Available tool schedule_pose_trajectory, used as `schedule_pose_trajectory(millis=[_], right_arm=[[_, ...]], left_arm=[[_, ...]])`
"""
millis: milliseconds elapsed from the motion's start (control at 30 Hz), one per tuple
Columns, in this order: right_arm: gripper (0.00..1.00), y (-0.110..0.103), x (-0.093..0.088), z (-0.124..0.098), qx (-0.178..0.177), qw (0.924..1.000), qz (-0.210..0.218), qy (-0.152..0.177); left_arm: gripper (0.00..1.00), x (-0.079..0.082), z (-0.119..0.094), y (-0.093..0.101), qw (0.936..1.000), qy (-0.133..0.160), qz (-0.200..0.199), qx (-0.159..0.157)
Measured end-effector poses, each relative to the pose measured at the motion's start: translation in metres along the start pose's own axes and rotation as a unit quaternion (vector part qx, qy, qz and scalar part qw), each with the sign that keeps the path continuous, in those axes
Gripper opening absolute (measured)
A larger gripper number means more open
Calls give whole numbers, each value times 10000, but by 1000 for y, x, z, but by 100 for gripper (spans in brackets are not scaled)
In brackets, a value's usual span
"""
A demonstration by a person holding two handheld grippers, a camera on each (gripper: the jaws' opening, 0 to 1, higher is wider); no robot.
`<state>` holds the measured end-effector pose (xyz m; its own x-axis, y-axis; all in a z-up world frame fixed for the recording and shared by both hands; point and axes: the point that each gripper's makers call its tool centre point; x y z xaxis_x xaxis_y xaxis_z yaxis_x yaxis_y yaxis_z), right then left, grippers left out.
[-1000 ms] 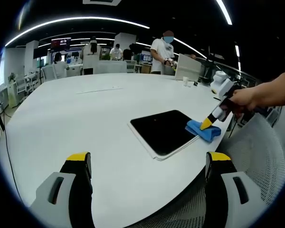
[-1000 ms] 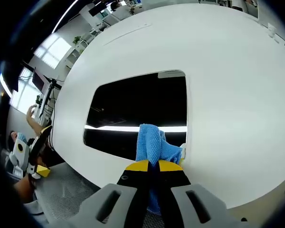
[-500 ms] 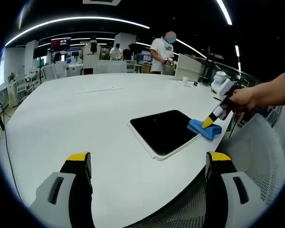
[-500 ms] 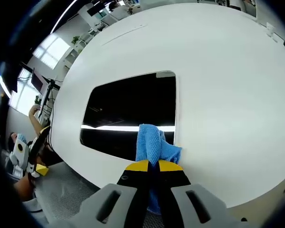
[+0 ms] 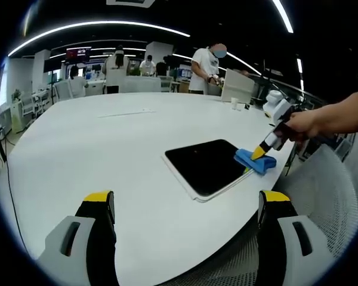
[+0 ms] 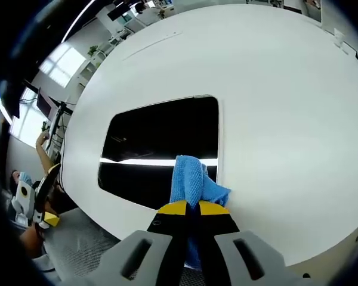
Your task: Wipe the mirror surface with the cleaning cloth until all visible marks leave the cleaned area.
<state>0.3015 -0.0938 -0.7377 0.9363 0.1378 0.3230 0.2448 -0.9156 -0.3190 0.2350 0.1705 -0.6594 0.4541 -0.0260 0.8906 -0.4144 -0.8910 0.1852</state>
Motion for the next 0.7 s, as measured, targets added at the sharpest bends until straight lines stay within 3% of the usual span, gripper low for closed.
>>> schedule_pose_trajectory(millis=[700], right_arm=[[0, 8, 44, 15, -140, 9998, -95, 63]], left_arm=[[99, -2, 1, 0, 10000, -29, 40, -22]])
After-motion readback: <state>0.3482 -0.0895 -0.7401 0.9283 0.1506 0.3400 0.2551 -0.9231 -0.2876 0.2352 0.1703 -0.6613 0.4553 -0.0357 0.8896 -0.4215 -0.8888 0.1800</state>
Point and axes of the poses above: the point that each gripper's makers call its tool centre point, and the gripper's own axes: z roughly forward along the fingers, y roughly to its right, x roughly out of its top, and after that the axes turned 1 degree about -z, right-handed
